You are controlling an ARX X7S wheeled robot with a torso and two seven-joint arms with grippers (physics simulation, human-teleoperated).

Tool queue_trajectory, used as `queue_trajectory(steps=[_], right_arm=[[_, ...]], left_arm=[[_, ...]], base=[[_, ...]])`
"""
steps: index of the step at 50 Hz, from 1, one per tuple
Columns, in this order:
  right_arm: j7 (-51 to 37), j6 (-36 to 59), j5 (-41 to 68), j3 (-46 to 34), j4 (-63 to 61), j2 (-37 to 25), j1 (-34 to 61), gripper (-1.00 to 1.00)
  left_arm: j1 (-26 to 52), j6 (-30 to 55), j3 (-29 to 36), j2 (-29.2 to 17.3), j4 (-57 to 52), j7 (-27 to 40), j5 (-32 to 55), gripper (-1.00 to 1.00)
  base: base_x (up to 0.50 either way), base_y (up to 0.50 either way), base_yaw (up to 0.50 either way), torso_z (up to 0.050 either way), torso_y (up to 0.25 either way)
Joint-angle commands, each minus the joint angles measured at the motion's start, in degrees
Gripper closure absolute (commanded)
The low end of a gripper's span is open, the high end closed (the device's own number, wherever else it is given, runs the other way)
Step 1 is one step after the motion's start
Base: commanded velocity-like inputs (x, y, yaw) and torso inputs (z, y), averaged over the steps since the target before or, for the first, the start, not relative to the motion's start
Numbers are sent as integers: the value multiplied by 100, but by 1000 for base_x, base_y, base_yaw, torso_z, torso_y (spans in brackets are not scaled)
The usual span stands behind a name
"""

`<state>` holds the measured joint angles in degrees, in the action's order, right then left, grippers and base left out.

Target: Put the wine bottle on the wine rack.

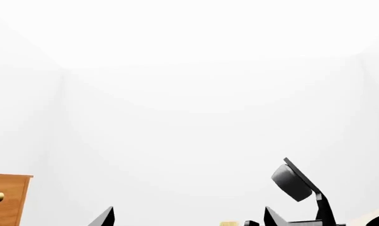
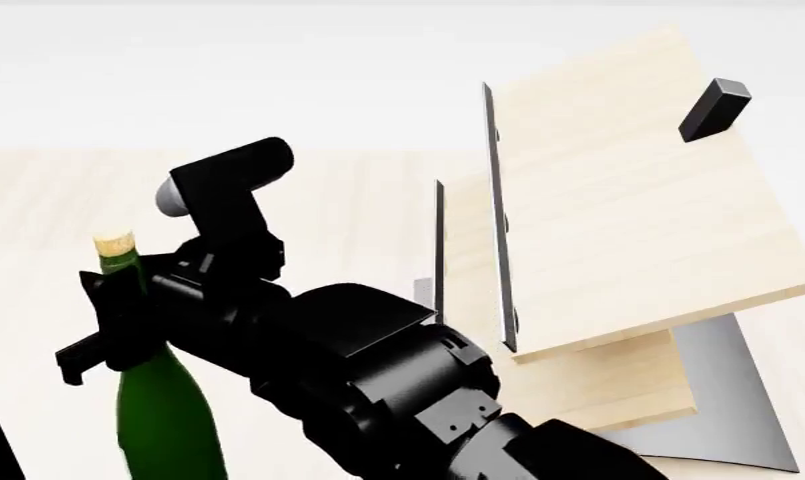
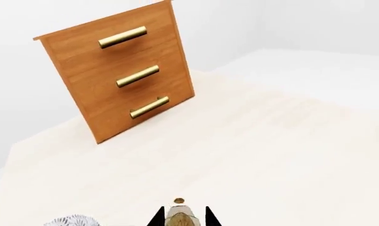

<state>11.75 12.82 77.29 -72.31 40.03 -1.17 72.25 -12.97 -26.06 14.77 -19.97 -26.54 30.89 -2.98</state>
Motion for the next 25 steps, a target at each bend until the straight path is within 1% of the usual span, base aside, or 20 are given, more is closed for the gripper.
queue_trajectory(steps=[1, 5, 10, 16, 25], right_arm=[[-164, -81, 244, 64, -300, -298, 255, 100], [-356, -46, 364, 226, -660, -562, 440, 100], [-797, 87, 689, 562, -1332, -985, 752, 100], [-1098, 259, 939, 806, -1701, -1319, 1079, 100], [-1656, 289, 1321, 1217, -2351, -1788, 1289, 100]], left_arm=[[16, 13, 28, -7, 15, 15, -19, -100], [26, 15, 50, 2, 35, 22, -68, -100], [22, 30, 58, -7, 15, 28, -75, -100], [47, 33, 82, -4, 53, 31, -84, -100], [39, 87, 94, -18, -4, 40, -100, -100]], base=[[0, 0, 0, 0, 0], [0, 0, 0, 0, 0], [0, 0, 0, 0, 0], [0, 0, 0, 0, 0], [0, 0, 0, 0, 0]])
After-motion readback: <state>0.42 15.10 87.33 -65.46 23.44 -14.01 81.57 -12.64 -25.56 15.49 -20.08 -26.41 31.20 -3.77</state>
